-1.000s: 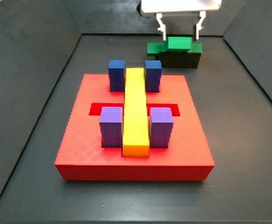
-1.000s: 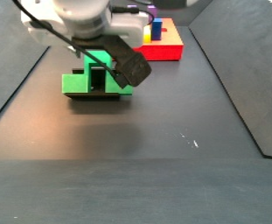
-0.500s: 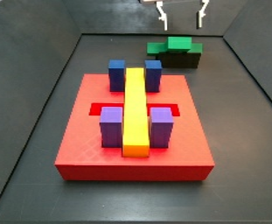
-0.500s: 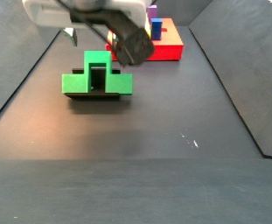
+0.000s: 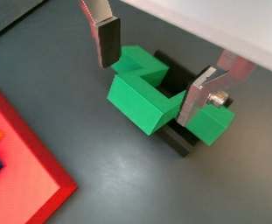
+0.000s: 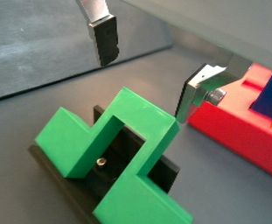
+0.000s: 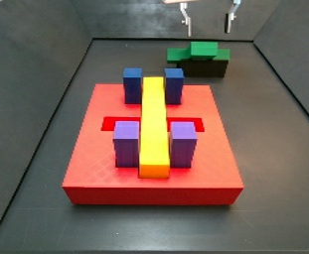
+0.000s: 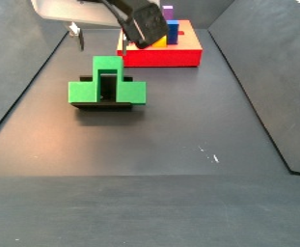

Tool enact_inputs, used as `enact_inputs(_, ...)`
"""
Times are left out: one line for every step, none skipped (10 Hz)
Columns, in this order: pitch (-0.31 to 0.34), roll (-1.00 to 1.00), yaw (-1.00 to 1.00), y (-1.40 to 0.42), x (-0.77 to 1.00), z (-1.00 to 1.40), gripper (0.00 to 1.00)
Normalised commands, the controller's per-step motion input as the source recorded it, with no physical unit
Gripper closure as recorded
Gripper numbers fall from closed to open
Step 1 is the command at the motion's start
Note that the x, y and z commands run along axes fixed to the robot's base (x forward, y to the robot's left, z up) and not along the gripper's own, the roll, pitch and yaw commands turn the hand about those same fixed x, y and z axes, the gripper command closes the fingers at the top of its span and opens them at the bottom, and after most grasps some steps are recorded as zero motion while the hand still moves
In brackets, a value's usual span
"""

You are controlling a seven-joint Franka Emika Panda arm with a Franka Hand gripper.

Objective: Pick up the green object. Move up. Place the green object on the fixture. Regrasp the green object. Move to above the board. Insert the green object.
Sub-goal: Regrasp the green object.

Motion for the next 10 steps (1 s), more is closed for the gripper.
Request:
enact_inputs(0.040, 1.00, 0.00, -0.08, 0.00, 0.00, 0.00)
enact_inputs(0.023, 1.00, 0.00, -0.09, 0.00, 0.00, 0.00)
enact_inputs(0.009, 1.00, 0.00, -0.09, 0.00, 0.00, 0.00)
enact_inputs(0.000, 1.00, 0.00, -0.10, 0.00, 0.00, 0.00)
enact_inputs(0.000, 1.00, 0.00, -0.11, -0.01, 0.00, 0.00)
enact_inputs(0.000, 1.00, 0.02, -0.11, 0.00, 0.00, 0.00)
enact_inputs(0.000, 1.00, 0.04, -0.11, 0.00, 0.00, 0.00)
enact_inputs(0.000, 1.00, 0.05, -0.11, 0.00, 0.00, 0.00)
enact_inputs(0.000, 1.00, 0.05, -0.11, 0.00, 0.00, 0.00)
enact_inputs(0.000, 1.00, 0.05, -0.10, 0.00, 0.00, 0.00)
